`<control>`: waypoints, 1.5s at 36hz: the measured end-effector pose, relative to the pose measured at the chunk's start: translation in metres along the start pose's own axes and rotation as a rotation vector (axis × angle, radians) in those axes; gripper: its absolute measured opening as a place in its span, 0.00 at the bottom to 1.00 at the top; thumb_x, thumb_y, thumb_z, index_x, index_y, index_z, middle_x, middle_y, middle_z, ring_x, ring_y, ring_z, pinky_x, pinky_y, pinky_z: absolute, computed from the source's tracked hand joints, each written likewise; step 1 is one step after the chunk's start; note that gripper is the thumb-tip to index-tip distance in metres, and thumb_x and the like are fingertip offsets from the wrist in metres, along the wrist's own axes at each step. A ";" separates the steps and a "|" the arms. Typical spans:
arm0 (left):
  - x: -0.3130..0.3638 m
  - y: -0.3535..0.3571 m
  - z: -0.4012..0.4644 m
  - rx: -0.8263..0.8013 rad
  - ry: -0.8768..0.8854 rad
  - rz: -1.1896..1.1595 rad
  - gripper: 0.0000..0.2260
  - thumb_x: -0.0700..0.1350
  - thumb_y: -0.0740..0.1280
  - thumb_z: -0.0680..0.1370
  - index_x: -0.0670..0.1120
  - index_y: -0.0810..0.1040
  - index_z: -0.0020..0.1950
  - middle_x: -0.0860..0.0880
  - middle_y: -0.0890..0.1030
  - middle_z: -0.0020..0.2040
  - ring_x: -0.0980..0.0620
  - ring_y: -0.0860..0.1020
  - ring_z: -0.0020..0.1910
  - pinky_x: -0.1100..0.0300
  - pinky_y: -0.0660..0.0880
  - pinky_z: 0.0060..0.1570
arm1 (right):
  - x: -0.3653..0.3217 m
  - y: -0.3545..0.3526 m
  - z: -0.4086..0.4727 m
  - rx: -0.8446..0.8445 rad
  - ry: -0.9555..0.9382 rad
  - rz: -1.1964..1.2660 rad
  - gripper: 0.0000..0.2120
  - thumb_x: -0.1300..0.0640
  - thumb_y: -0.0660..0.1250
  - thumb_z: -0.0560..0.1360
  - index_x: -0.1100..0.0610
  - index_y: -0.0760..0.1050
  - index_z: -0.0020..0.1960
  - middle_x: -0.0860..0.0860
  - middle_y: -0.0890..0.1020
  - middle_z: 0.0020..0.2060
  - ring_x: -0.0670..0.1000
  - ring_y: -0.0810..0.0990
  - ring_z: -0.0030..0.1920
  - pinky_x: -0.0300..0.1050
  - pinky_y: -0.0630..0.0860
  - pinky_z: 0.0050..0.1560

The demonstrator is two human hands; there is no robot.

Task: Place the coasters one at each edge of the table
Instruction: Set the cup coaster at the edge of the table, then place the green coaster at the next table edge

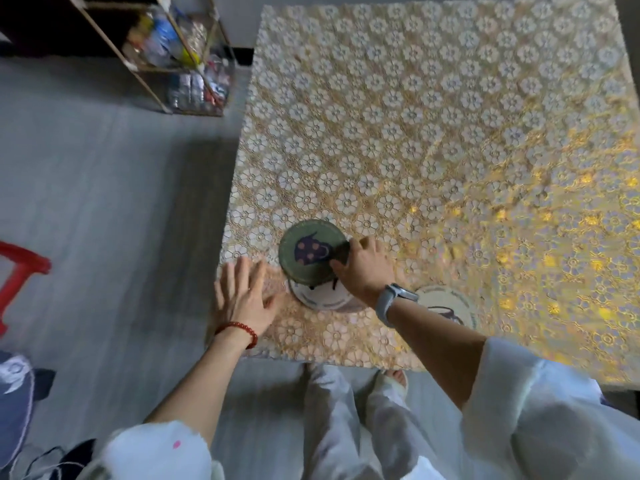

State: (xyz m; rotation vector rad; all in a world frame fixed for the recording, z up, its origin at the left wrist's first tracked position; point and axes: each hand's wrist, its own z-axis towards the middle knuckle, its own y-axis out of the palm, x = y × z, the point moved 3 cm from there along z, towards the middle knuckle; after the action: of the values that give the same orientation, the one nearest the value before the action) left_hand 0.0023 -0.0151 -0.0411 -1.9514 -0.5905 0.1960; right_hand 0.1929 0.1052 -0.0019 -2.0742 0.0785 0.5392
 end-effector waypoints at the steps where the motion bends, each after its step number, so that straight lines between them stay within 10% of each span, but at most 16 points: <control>1: -0.002 0.003 0.001 -0.010 0.019 0.006 0.32 0.63 0.53 0.75 0.57 0.39 0.73 0.48 0.35 0.75 0.45 0.34 0.73 0.40 0.38 0.72 | -0.004 0.003 0.003 0.021 0.025 -0.029 0.25 0.42 0.60 0.72 0.57 0.66 0.62 0.57 0.69 0.57 0.57 0.67 0.59 0.55 0.68 0.62; 10: -0.004 0.011 -0.001 -0.012 0.070 -0.032 0.31 0.65 0.46 0.74 0.58 0.29 0.68 0.50 0.27 0.70 0.47 0.28 0.70 0.42 0.32 0.68 | -0.020 0.010 0.001 0.220 0.080 -0.055 0.20 0.51 0.65 0.70 0.59 0.65 0.57 0.56 0.71 0.54 0.57 0.69 0.55 0.55 0.69 0.58; 18: -0.006 -0.015 -0.003 -0.004 0.136 -0.104 0.28 0.55 0.59 0.75 0.55 0.52 0.72 0.49 0.47 0.77 0.46 0.43 0.75 0.41 0.46 0.72 | -0.049 -0.007 -0.027 0.271 -0.120 0.329 0.07 0.63 0.52 0.76 0.60 0.67 0.52 0.53 0.73 0.45 0.50 0.73 0.37 0.34 0.70 0.28; 23: -0.017 -0.040 -0.012 0.022 0.096 -0.224 0.24 0.46 0.62 0.75 0.48 0.62 0.70 0.46 0.62 0.73 0.45 0.61 0.70 0.46 0.60 0.70 | -0.074 -0.017 -0.041 0.207 -0.204 0.325 0.11 0.60 0.56 0.76 0.59 0.69 0.57 0.58 0.75 0.51 0.58 0.78 0.42 0.56 0.79 0.40; 34: -0.081 -0.104 0.008 0.194 0.020 -0.429 0.16 0.44 0.62 0.75 0.44 0.72 0.63 0.45 0.72 0.66 0.44 0.69 0.65 0.49 0.65 0.66 | -0.136 -0.028 -0.024 0.292 -0.241 0.340 0.13 0.57 0.53 0.78 0.52 0.69 0.61 0.49 0.73 0.49 0.50 0.74 0.45 0.47 0.77 0.42; 54: -0.155 -0.245 0.187 -0.036 0.533 -0.202 0.17 0.45 0.61 0.75 0.45 0.71 0.64 0.46 0.72 0.65 0.45 0.68 0.65 0.50 0.65 0.66 | -0.236 -0.022 0.040 0.675 0.311 0.490 0.14 0.63 0.58 0.75 0.54 0.72 0.58 0.51 0.74 0.47 0.52 0.74 0.46 0.53 0.78 0.49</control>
State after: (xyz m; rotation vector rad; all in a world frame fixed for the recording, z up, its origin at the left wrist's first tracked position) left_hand -0.2814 0.1428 0.0734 -1.8572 -0.4299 -0.4519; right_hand -0.0273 0.1135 0.0932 -1.4443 0.8500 0.3962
